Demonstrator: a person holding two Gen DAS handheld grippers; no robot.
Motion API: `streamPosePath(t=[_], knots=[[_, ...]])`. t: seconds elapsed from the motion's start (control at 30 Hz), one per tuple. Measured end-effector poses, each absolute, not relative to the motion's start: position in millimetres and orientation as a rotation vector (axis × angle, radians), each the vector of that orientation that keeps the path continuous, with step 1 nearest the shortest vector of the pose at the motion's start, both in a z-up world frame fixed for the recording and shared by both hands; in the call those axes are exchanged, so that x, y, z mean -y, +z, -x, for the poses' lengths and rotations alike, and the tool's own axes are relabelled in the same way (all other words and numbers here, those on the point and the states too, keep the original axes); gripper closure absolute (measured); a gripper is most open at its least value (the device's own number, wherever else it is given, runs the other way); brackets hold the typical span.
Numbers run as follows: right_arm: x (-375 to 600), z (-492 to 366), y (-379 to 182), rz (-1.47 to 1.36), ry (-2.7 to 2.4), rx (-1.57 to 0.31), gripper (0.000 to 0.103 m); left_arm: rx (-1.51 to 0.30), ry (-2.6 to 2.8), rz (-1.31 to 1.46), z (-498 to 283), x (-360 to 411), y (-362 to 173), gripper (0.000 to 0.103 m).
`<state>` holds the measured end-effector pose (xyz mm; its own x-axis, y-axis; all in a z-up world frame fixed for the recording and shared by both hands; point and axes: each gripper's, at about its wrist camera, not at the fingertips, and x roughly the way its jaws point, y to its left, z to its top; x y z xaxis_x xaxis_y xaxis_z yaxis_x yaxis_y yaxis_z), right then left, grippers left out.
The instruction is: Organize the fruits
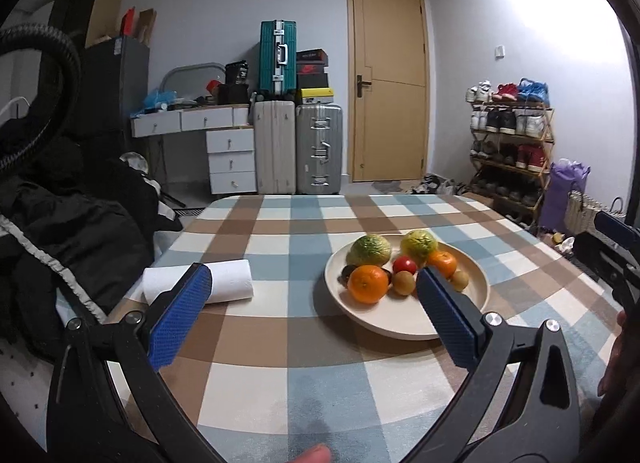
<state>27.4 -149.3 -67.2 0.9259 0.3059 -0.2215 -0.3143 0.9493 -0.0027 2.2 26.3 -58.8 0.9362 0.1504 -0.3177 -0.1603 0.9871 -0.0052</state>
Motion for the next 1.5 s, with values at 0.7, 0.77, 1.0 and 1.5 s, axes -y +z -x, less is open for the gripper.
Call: streamPosePath(t=[0.7,0.77,1.0,1.5], knots=[[140.3,-47.4,-75.3,0.062,0.339,-0.332,0.0,-0.322,0.154,0.034,-11.2,-30.9,-61.4,0.001],[140.3,-46.9,-75.3,0.062,0.339,-0.331,0.0,-0.322,0.153,0.033,-10.7,-31.2,-61.1,0.001],[140.2,-39.6,-73.3,0.067,0.332,-0.295,0.0,-0.321,0.153,0.033,-11.2,-31.4,-61.8,0.001],[139.0,-39.6,-73.3,0.067,0.332,-0.295,0.0,-0.321,0.152,0.034,-10.7,-31.1,-61.9,0.001]])
